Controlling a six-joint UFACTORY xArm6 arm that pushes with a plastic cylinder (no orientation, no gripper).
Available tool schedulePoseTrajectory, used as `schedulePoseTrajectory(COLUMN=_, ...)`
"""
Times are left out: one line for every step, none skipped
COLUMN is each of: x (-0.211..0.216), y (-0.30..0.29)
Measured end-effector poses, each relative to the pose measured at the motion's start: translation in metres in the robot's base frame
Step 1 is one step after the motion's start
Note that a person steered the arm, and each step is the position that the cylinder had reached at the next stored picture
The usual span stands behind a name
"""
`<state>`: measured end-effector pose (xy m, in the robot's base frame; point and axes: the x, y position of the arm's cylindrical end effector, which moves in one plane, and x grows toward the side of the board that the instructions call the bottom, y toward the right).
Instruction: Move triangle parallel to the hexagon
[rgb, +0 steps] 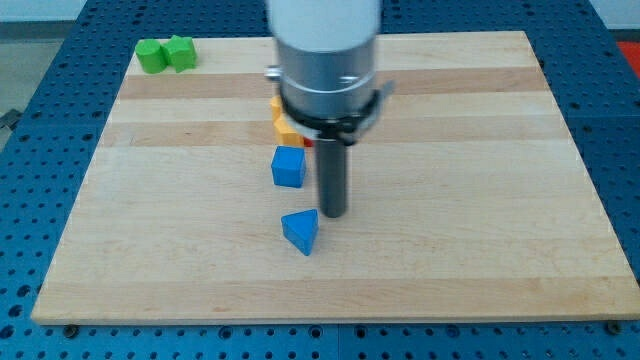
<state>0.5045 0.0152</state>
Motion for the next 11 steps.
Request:
schedulePoseTrajectory(x=-0.005, y=0.013)
schedulePoseTrajectory(x=-0.005, y=0.0)
schedulePoseTrajectory(x=-0.015, y=-0.008)
schedulePoseTrajectory(x=-0.036, y=-0.009)
schedulePoseTrajectory(x=-0.052, y=-0.021)
schedulePoseTrajectory(x=-0.054, y=-0.06)
schedulePoseTrajectory(x=-0.054, y=-0.117)
schedulePoseTrajectory(x=-0.054, y=-0.173)
schedulePoseTrajectory(x=-0.046, y=-0.182)
schedulePoseTrajectory(x=-0.02, y=-0.188)
schedulePoseTrajectory(x=-0.025, y=-0.22)
